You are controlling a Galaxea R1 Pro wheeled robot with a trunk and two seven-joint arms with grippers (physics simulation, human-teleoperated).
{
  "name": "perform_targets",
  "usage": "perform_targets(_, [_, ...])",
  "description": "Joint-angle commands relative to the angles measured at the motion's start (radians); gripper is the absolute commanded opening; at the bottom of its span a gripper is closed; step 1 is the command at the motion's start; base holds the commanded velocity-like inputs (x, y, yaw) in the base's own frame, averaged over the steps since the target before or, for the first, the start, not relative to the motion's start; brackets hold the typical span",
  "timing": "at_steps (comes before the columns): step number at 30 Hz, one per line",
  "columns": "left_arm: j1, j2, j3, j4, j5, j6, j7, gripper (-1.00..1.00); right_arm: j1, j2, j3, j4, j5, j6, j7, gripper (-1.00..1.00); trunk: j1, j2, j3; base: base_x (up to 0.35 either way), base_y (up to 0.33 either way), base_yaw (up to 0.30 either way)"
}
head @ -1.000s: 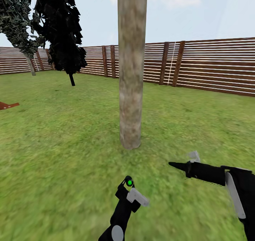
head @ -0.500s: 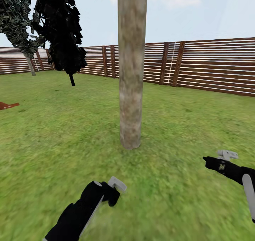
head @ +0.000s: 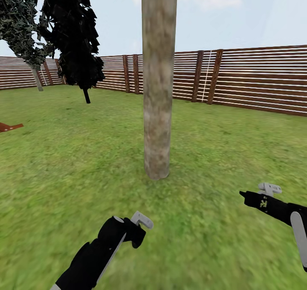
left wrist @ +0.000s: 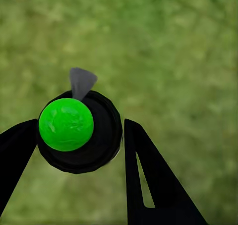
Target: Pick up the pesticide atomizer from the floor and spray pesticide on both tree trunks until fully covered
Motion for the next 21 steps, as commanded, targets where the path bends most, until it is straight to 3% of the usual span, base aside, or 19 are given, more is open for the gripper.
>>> perform_targets(1, [-0.001,0.000,0.000,-0.001,-0.011,0.003,-0.008,-1.00,-0.001,0.000,-0.001,0.000,-0.004,0.006,0.001,-1.00,0.000,0.000,-0.001,0.000,0.000,0.000])
perform_targets(10, [0.020,-0.002,0.001,-0.011,-0.013,0.002,-0.018,-1.00,0.038,0.013,0.028,-0.001,-0.045,0.047,0.039,-1.00,0.000,0.000,-0.001,0.000,0.000,0.000])
perform_targets(11, [0.020,-0.002,0.001,-0.012,-0.013,0.002,-0.019,-1.00,0.078,0.014,0.029,-0.002,-0.113,0.086,0.062,-1.00,0.000,0.000,-0.001,0.000,0.000,0.000])
perform_targets(21, [0.022,-0.003,0.001,-0.014,-0.013,0.002,-0.019,-1.00,0.081,0.014,0.029,-0.002,-0.118,0.086,0.065,-1.00,0.000,0.000,-0.001,0.000,0.000,0.000])
